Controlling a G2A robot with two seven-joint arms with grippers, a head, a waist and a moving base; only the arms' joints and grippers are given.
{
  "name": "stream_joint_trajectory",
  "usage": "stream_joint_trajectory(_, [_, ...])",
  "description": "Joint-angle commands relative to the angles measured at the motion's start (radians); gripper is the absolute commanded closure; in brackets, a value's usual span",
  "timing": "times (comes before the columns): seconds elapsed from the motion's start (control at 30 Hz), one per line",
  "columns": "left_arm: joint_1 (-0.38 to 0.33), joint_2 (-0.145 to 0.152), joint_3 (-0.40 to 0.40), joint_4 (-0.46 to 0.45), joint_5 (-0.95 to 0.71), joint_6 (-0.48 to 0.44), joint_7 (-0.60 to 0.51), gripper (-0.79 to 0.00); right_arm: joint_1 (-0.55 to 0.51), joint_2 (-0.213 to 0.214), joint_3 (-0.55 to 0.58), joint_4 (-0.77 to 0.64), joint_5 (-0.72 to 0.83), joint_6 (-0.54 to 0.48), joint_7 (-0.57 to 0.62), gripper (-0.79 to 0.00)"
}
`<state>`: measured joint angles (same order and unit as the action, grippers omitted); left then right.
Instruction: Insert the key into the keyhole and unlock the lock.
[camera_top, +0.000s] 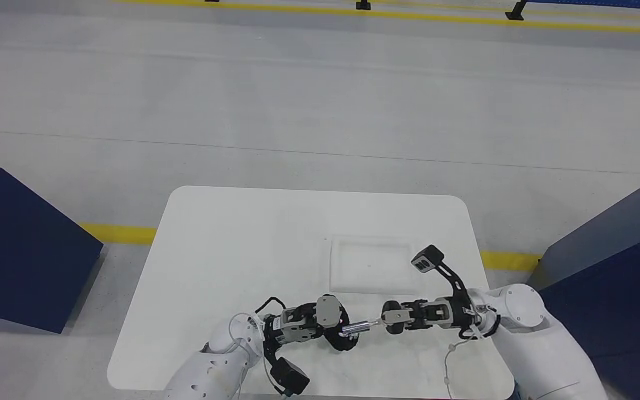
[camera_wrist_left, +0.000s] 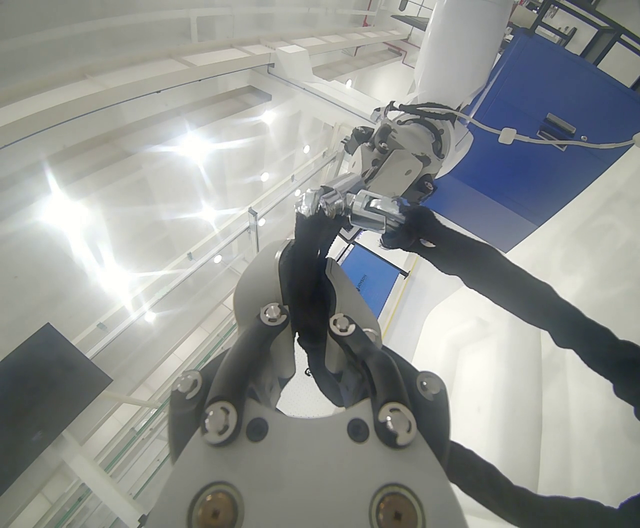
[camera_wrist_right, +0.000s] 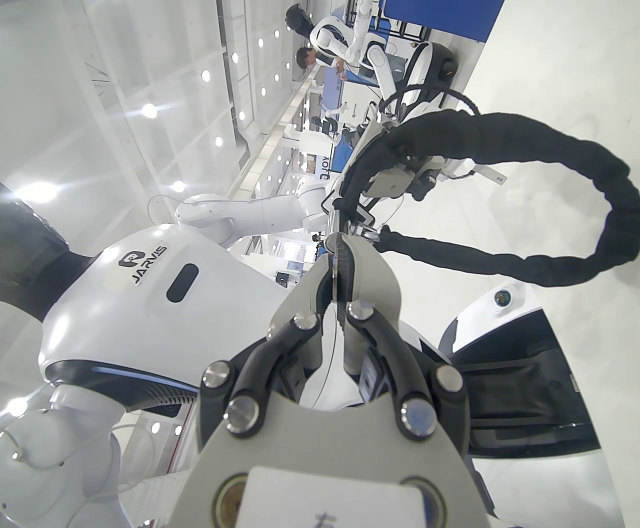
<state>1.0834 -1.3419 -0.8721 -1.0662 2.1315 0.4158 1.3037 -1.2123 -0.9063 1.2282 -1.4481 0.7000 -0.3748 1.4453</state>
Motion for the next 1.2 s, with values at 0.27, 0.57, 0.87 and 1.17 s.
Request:
stream_joint_trajectory(0.27, [0.000, 0.000, 0.000, 0.000, 0.000, 0.000, 0.000, 0.000, -0.005, 0.001, 0.009, 0.011, -0.003, 0.008, 0.008, 0.000])
stream_joint_trajectory(0.57, [0.023, 0.009, -0.008, -0.052, 0.046, -0.019, -0.057, 0.000, -0.008, 0.000, 0.014, 0.003, -0.001, 0.021, 0.013, 0.000])
stream_joint_trajectory(0.87, [0.036, 0.018, -0.018, -0.078, 0.077, -0.014, -0.082, 0.000, -0.013, -0.001, 0.018, -0.006, -0.004, 0.040, 0.016, 0.000])
stream_joint_trajectory(1.17, [0.042, 0.022, -0.022, -0.087, 0.097, -0.006, -0.098, 0.000, -0.020, -0.002, 0.012, -0.021, -0.031, 0.062, 0.003, 0.000])
